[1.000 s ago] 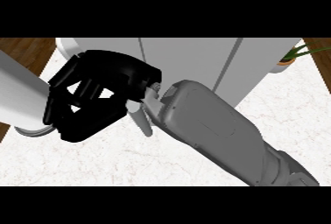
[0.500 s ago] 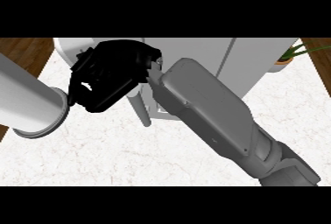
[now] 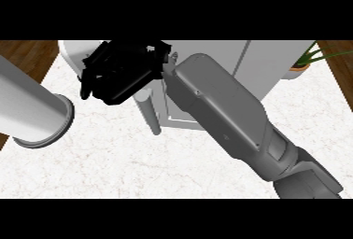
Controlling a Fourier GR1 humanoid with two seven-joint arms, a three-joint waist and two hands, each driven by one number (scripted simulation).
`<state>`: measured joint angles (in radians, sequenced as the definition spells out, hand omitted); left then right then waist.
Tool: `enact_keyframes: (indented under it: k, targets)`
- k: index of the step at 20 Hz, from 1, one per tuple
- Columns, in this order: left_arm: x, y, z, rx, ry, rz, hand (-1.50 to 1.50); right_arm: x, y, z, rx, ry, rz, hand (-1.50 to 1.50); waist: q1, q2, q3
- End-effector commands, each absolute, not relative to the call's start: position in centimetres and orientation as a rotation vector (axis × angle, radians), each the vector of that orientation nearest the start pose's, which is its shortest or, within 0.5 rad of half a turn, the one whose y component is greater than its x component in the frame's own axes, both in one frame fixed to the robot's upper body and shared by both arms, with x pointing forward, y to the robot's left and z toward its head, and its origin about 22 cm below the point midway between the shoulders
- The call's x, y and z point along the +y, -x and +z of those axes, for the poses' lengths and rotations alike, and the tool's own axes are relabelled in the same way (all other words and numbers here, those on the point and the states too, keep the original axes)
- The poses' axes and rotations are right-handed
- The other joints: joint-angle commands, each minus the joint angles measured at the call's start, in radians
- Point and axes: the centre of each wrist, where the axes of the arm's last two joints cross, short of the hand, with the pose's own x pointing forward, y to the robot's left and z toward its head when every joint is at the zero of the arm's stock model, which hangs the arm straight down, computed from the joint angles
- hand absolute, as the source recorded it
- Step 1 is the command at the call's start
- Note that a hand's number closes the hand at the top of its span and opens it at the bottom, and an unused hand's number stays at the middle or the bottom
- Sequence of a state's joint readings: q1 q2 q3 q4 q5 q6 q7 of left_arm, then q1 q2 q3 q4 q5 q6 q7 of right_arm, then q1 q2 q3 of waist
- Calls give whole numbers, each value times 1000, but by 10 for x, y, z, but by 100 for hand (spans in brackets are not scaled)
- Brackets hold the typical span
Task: Pick up the wine, place it into the cabinet and close the cabinet
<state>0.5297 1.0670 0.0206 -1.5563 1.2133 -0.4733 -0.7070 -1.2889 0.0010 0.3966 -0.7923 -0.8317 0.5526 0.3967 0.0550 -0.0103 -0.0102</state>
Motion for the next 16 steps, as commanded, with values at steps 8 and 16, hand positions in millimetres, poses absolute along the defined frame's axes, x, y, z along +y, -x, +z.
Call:
enact_keyframes:
  k: [8,16]
  targets:
    - [470,-131,85,-1892,348,147,-150,-63,-442,207,-1361,-803,797,150,-23,28,9]
    - [462,-133,83,-1863,360,108,-150,-67,-441,210,-1463,-772,732,150,-35,24,9]
